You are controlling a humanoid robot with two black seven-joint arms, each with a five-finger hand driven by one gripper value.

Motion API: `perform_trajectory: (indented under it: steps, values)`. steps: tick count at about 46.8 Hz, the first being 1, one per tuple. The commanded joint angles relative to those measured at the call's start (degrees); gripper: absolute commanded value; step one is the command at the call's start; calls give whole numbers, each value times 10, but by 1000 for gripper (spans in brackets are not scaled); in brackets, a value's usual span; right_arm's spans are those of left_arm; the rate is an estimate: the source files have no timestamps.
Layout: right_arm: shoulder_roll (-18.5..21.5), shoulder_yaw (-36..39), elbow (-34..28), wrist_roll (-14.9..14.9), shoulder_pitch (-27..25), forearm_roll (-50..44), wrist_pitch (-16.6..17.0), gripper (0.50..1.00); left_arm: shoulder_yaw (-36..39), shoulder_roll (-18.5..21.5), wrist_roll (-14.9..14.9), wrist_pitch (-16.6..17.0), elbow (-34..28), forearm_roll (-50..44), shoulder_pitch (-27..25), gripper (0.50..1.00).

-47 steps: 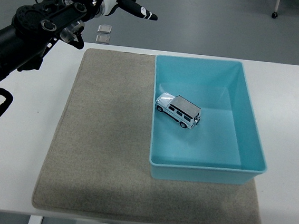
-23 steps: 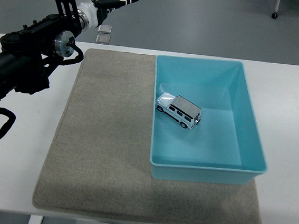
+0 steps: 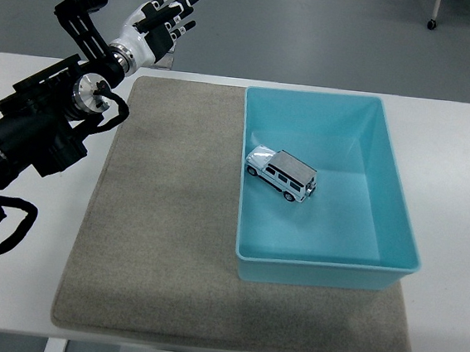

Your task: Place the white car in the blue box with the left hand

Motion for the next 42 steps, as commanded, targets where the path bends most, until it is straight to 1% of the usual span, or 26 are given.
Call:
perform_trajectory:
  steps: [1, 11, 30, 42]
  values:
    - [0, 1, 0, 0, 0, 0, 0, 936, 0, 2, 0, 0, -1, 2, 0, 1000]
    - [0, 0, 0, 0, 0, 0, 0, 936, 0, 14, 0, -5, -3, 5, -1, 1000]
    - [0, 1, 0, 0, 0, 0, 0, 936, 0, 14, 0, -5, -1, 7, 0, 1000]
    - [0, 0, 0, 0, 0, 0, 0, 936, 1, 14, 0, -3, -1, 7, -10, 1000]
